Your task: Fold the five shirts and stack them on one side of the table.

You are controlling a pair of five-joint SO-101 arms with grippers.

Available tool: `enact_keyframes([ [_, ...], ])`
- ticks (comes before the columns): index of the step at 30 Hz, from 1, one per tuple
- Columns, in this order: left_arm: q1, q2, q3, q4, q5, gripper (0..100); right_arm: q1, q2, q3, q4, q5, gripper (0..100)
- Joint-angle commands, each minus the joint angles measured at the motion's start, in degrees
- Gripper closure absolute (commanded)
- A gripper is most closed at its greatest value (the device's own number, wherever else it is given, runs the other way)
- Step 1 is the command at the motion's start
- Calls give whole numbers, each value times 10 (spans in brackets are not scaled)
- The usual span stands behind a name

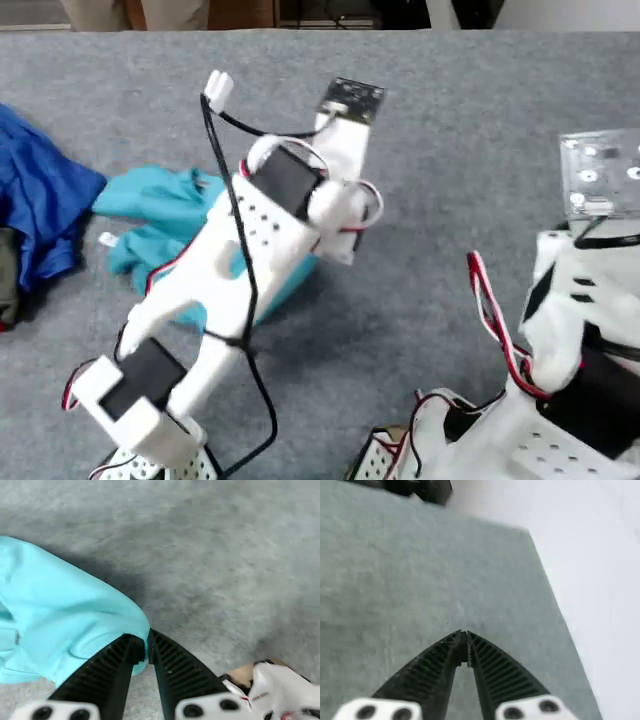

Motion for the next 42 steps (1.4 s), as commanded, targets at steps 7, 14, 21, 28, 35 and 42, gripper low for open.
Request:
enact_keyframes([
  [7, 20, -76, 8, 4, 11, 824, 37, -10, 11, 134, 84, 989],
  [14, -127, -185, 20, 4, 39, 666, 35, -5, -3, 144, 127, 903],
  [21, -424, -229, 50, 4, -89, 668, -129, 64, 15, 144, 126, 878],
  [28, -729, -225, 194, 4, -169, 668, -400, 247, -52, 144, 125, 878],
  [35, -928, -226, 309, 4, -173, 668, -583, 490, -212, 129, 119, 876],
  [42, -985, -226, 320, 4, -173, 668, -686, 727, -444, 129, 40, 865],
])
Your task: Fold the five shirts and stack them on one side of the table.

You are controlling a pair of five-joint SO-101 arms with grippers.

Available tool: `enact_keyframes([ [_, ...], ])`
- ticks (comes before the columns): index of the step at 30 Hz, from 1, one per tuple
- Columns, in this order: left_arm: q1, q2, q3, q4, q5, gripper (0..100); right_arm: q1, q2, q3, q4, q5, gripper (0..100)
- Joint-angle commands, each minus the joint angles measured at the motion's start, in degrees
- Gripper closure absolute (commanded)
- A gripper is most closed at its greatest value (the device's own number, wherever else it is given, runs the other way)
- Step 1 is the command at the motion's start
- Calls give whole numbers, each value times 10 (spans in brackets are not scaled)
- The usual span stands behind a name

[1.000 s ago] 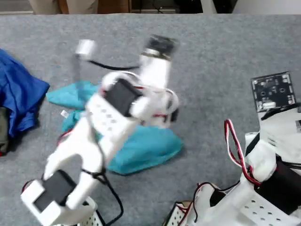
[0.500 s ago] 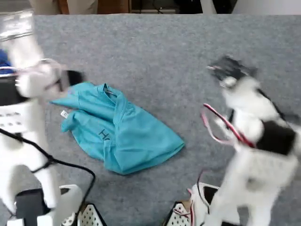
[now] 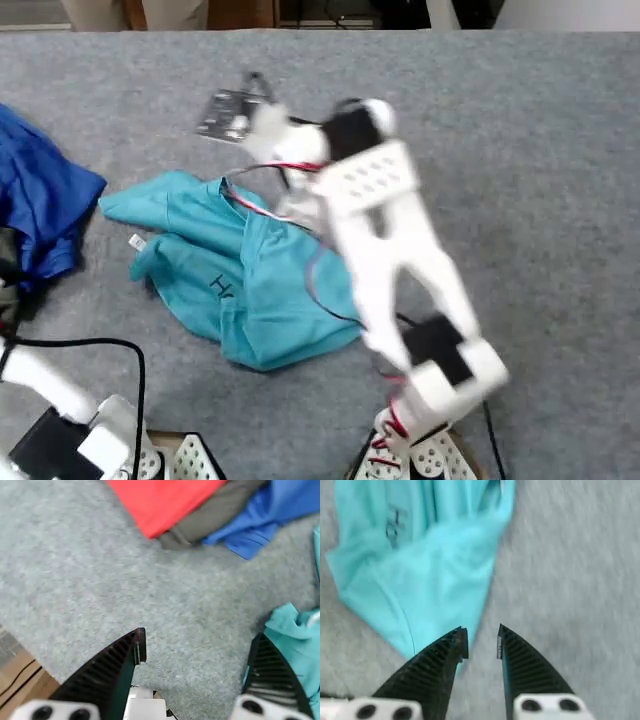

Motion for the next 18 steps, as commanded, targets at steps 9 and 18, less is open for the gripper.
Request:
enact_keyframes([
  [9, -10, -13, 5, 4, -4, 668, -97, 314, -364, 7, -128, 783],
  [18, -9, -13, 6, 4, -3, 668, -66, 538, -508, 1, -258, 786],
])
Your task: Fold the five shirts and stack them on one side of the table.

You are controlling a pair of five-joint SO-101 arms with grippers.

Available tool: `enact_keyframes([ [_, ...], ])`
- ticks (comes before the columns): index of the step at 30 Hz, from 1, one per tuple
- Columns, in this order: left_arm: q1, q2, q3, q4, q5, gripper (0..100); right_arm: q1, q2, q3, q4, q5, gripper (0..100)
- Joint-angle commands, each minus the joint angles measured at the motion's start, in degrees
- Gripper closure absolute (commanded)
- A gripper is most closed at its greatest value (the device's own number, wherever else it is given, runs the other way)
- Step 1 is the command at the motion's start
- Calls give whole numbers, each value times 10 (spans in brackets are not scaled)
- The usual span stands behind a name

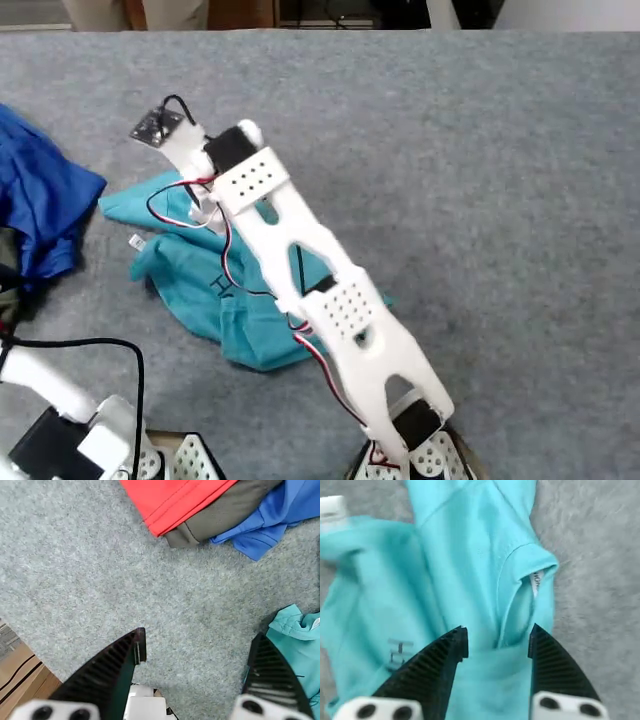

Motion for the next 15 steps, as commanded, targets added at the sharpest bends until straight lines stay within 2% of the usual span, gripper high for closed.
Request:
enact_keyframes([
  [1, -4, -13, 0, 4, -4, 668, 29, 56, -65, 7, -44, 786],
  [4, -3, -12, 5, 4, -3, 668, 62, 87, -83, 13, -86, 810],
  [9, 48, -13, 69, 4, -3, 668, 139, 78, -83, 13, -121, 990],
  [15, 119, -13, 107, 4, -1, 668, 226, 12, -80, 17, -121, 983],
])
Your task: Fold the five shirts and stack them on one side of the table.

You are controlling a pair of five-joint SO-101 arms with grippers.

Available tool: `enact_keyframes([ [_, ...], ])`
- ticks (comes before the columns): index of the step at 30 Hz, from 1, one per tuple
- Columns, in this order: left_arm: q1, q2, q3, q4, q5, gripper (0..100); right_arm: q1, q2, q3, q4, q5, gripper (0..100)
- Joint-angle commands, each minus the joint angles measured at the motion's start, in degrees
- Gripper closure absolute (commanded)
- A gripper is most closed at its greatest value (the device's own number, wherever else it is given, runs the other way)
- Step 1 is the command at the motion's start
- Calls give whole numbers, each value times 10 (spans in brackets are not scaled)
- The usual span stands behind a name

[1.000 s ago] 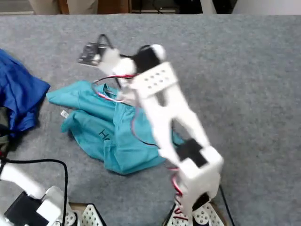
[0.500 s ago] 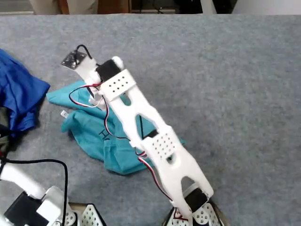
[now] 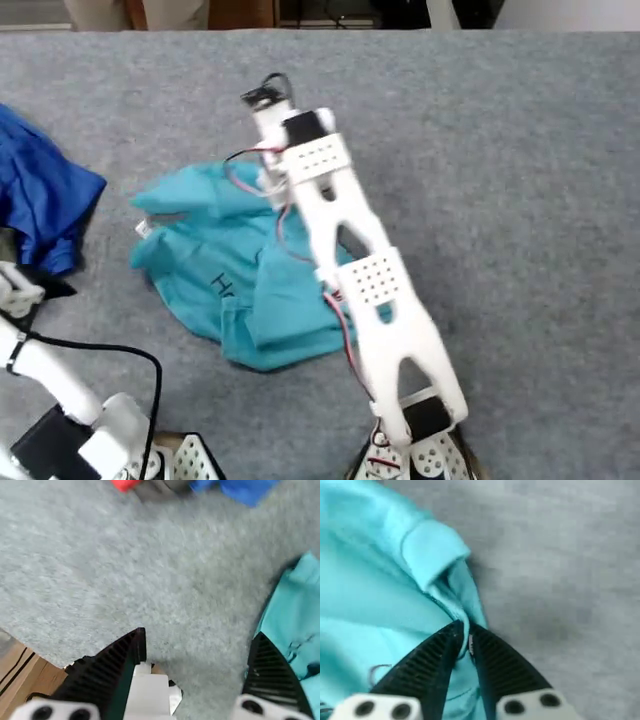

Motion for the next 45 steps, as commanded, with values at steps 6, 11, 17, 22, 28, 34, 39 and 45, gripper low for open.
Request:
enact_keyframes([
  [6, 118, -12, 2, 4, 7, 668, 126, -221, 93, 13, -4, 980],
  [11, 226, -12, 0, -6, 44, 667, 196, -350, 256, 11, 61, 980],
  [17, 300, -13, 0, -18, 44, 667, 294, -431, 400, 11, 137, 980],
  [22, 325, -12, 1, -25, 44, 666, 392, -449, 473, 11, 156, 981],
  [28, 384, -7, 1, -32, 47, 664, 473, -449, 530, 4, 211, 980],
  [34, 462, -6, 5, -185, 164, 664, 502, -448, 530, -19, 240, 946],
  [39, 524, 18, 8, -362, 212, 665, 491, -451, 529, -31, 275, 774],
  [45, 578, 167, -5, -531, 250, 700, 468, -452, 500, -29, 278, 691],
])
